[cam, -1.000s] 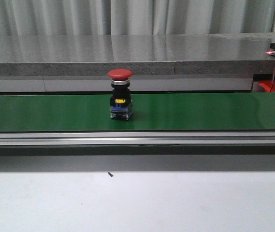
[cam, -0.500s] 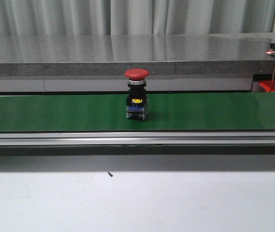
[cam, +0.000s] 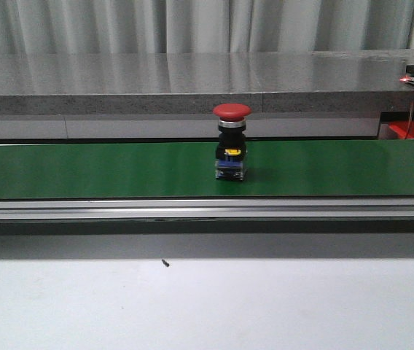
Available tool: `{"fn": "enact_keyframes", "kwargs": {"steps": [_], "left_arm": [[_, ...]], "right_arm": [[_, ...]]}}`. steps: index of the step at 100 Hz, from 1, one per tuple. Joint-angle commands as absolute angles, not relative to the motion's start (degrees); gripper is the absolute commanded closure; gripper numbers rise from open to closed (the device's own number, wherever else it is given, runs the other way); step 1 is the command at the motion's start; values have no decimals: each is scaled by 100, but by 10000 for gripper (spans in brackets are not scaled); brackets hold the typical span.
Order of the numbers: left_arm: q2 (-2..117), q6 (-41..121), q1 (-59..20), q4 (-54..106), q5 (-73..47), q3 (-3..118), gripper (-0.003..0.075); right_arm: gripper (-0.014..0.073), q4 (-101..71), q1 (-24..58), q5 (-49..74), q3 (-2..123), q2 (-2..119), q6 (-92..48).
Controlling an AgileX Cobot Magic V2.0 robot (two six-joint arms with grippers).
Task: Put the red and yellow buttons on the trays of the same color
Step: 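Move the right gripper down onto the second red button on the belt and grasp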
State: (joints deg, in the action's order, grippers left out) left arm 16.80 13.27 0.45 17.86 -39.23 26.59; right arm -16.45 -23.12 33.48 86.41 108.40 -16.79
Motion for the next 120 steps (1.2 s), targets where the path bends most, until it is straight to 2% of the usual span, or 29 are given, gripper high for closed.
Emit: {"fn": "enact_keyframes", "kwargs": {"steps": [1, 25, 55, 99, 120], "left_arm": [[1733, 1312, 4, 1889, -3526, 2799, 740], [1733, 1312, 4, 1889, -3526, 2799, 740], [1733, 1312, 4, 1889, -3526, 2799, 740], [1733, 1312, 4, 1889, -3526, 2799, 740], [1733, 1312, 4, 1889, -3526, 2799, 740]], "right_arm": [[180, -1780, -2254, 3268, 8800, 10299, -1710], [180, -1780, -1794, 3632, 8720, 9662, -1893], [180, -1773, -915, 3755, 7882, 8898, -1997], [180, -1773, 653, 5039, 7860, 8781, -2830], [180, -1778, 1102, 5620, 7860, 8820, -3407]]}}
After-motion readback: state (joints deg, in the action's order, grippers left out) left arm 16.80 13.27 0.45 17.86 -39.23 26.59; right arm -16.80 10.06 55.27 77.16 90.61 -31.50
